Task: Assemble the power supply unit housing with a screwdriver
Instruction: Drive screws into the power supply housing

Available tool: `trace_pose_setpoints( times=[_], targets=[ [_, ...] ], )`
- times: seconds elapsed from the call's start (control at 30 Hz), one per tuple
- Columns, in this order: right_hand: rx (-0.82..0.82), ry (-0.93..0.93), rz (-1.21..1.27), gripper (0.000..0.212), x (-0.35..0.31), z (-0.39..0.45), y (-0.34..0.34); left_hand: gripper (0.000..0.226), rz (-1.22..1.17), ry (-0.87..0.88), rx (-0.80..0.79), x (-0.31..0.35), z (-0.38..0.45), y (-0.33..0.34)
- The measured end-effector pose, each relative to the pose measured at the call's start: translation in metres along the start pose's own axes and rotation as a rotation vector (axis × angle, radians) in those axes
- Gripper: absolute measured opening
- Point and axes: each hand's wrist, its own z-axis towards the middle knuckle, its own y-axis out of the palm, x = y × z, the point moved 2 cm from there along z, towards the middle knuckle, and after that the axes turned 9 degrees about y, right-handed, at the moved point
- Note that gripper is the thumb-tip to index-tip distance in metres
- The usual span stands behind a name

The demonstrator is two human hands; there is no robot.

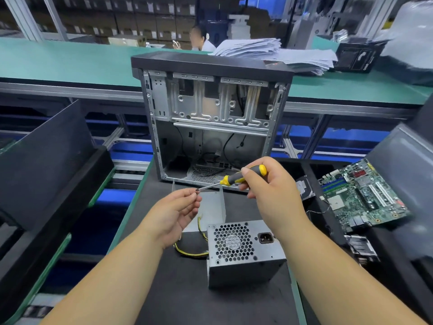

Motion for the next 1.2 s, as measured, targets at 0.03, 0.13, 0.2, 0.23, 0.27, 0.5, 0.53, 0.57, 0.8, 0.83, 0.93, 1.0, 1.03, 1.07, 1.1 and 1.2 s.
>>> trace_pose_setpoints(
  times=[0.03, 0.13, 0.2, 0.23, 0.27, 0.5, 0.53, 0.57, 0.8, 0.83, 0.93, 1.0, 1.03, 1.07, 1.1, 1.2],
  targets=[
    [0.004, 0.004, 0.004, 0.011, 0.000, -0.002, -0.005, 0.011, -0.025, -0.017, -0.008, -0.002, -0.002, 0.007],
    [0.001, 0.017, 0.026, 0.011, 0.002, -0.007, -0.022, 0.011, -0.079, -0.045, -0.021, -0.007, -0.007, 0.026],
    [0.005, 0.022, 0.036, 0.011, 0.003, -0.011, -0.034, 0.012, -0.094, -0.046, -0.020, -0.010, -0.011, 0.039],
    [0.010, 0.018, 0.039, 0.011, 0.004, -0.013, -0.039, 0.012, -0.099, -0.048, -0.016, -0.012, -0.013, 0.044],
    [0.015, 0.012, 0.038, 0.011, 0.005, -0.014, -0.045, 0.012, -0.104, -0.052, -0.009, -0.014, -0.015, 0.049],
    [-0.013, -0.016, 0.012, 0.009, 0.015, -0.026, -0.074, 0.009, -0.142, -0.048, 0.047, -0.030, -0.032, 0.071],
    [-0.023, -0.026, 0.007, 0.009, 0.016, -0.027, -0.077, 0.008, -0.148, -0.045, 0.061, -0.032, -0.035, 0.073],
    [-0.032, -0.036, 0.001, 0.011, 0.017, -0.028, -0.079, 0.008, -0.153, -0.042, 0.075, -0.034, -0.037, 0.074],
    [-0.120, -0.072, -0.020, 0.013, 0.017, -0.031, -0.086, 0.011, -0.125, 0.012, 0.105, -0.034, -0.054, 0.076],
    [-0.135, -0.081, -0.023, 0.012, 0.016, -0.032, -0.086, 0.010, -0.112, 0.029, 0.110, -0.033, -0.056, 0.075],
    [-0.160, -0.088, -0.039, 0.012, 0.015, -0.033, -0.084, 0.010, -0.059, 0.088, 0.114, -0.030, -0.060, 0.071],
    [-0.175, -0.082, -0.048, 0.013, 0.013, -0.034, -0.082, 0.011, 0.021, 0.131, 0.092, -0.028, -0.065, 0.068],
    [-0.182, -0.082, -0.035, 0.013, 0.012, -0.035, -0.081, 0.010, 0.068, 0.151, 0.080, -0.027, -0.067, 0.066],
    [-0.182, -0.084, -0.015, 0.012, 0.011, -0.034, -0.081, 0.010, 0.103, 0.168, 0.068, -0.025, -0.070, 0.064],
    [-0.173, -0.082, 0.007, 0.012, 0.010, -0.034, -0.080, 0.010, 0.122, 0.179, 0.055, -0.023, -0.072, 0.063],
    [-0.124, -0.041, 0.098, 0.014, 0.006, -0.031, -0.079, 0.009, 0.110, 0.207, 0.009, -0.015, -0.079, 0.060]
  ],
)
